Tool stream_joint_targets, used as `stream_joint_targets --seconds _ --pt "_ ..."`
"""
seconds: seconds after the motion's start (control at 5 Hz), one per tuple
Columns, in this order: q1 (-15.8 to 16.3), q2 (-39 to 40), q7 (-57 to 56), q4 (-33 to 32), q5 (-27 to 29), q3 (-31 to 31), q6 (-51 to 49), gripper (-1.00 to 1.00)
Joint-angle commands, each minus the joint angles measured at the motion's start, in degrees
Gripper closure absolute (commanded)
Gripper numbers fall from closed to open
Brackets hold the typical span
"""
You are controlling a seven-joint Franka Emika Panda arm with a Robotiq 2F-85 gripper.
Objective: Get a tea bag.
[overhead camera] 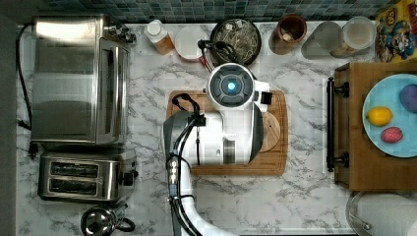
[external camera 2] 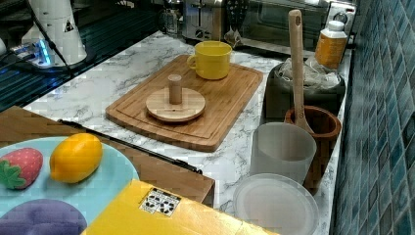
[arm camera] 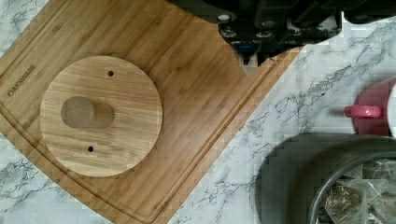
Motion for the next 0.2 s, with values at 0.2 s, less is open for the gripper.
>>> stream_joint_targets --seconds 0.2 --pt "0.9 -8.9 -2.5 0.7 3.5 0.5 2.1 1.0"
